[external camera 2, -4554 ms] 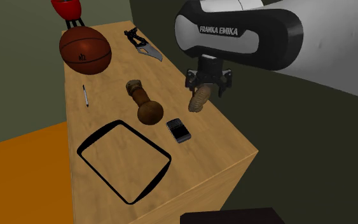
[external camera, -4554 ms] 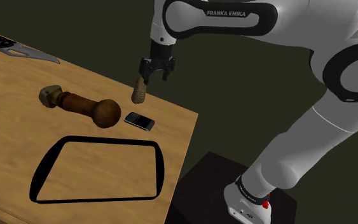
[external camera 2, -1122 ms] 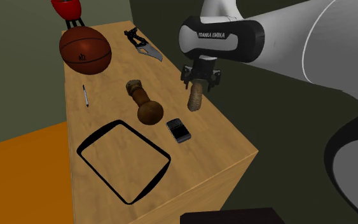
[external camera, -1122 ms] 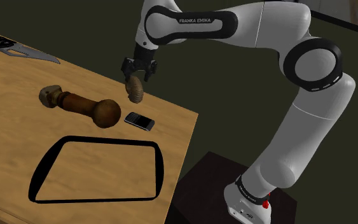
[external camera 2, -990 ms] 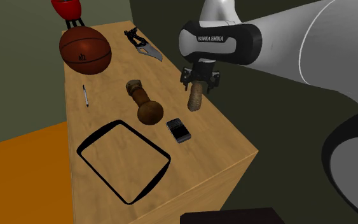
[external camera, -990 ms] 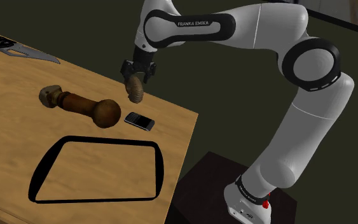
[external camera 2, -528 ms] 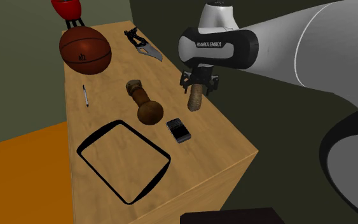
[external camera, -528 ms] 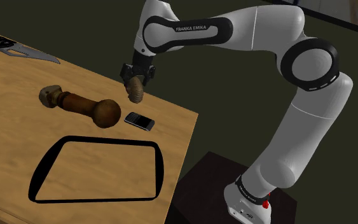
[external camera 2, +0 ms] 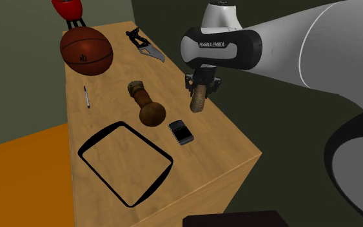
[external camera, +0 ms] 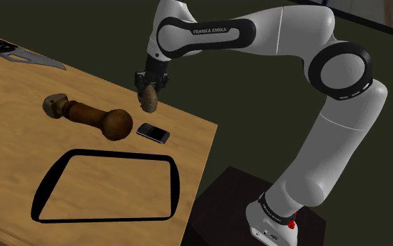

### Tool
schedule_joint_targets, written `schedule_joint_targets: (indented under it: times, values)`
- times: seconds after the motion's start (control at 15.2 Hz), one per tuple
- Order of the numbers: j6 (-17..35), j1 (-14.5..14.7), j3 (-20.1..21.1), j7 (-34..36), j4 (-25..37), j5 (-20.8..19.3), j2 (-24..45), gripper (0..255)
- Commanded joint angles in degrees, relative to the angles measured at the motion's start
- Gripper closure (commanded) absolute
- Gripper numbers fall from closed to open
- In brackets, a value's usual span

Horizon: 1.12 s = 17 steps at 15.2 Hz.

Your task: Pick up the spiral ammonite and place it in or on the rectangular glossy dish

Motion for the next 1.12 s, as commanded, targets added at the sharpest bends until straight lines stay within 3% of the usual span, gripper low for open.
schedule_joint_targets:
  times: [0.0,0.2,1.06]
  values:
    - [0.0,0.0,0.0,0.0,0.0,0.0,0.1,255]
    - [0.1,0.0,0.0,0.0,-0.1,0.0,0.1,255]
    - [-9.6,0.0,0.1,0.3,8.4,0.3,-1.1,255]
